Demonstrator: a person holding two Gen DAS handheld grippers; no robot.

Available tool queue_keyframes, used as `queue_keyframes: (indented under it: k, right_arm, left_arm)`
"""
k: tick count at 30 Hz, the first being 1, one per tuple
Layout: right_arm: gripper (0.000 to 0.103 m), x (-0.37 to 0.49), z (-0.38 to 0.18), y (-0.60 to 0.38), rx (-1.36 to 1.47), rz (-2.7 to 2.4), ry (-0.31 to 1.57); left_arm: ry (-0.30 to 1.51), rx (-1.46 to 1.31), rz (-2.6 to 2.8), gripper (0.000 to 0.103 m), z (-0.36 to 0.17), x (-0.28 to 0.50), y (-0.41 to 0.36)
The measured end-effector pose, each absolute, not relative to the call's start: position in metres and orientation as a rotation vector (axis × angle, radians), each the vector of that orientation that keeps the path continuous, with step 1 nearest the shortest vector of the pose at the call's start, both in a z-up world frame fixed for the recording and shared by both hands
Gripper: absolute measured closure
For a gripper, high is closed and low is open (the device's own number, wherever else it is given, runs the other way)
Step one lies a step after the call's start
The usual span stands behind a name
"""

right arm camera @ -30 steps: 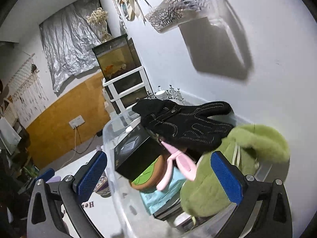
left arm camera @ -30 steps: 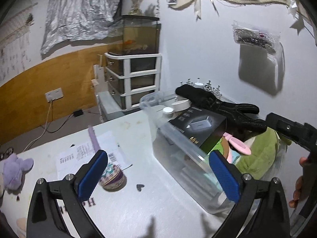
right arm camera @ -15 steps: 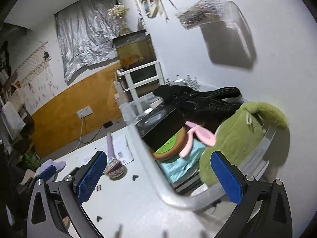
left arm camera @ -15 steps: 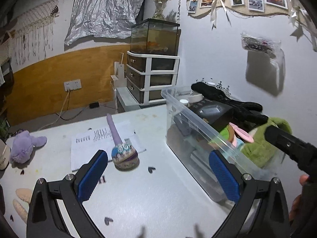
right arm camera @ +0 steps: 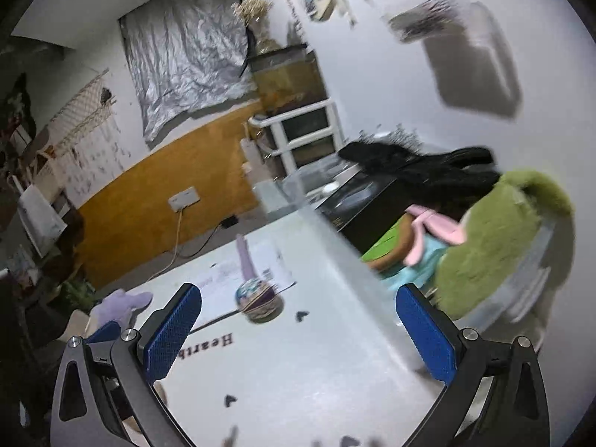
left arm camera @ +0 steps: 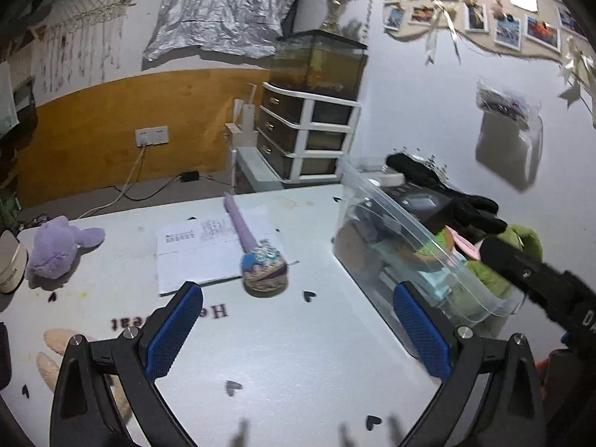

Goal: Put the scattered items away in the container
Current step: 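Withdraw both tools from the box back over the table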

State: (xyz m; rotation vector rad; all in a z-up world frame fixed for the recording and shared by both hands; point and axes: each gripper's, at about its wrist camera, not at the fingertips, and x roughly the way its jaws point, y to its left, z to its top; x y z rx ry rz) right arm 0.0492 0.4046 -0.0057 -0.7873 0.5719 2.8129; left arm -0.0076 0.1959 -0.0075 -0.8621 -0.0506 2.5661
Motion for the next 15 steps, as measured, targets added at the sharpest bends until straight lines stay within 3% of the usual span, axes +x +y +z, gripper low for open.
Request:
queue_keyframes:
  k: [15]
  right_arm:
    - [0.000,-0.012,-0.010,0.331,-0.905,2.922,0.479]
  left_arm:
    - [-0.128,-0.896,2.724,0.001,-0.011,-0.039,0.115]
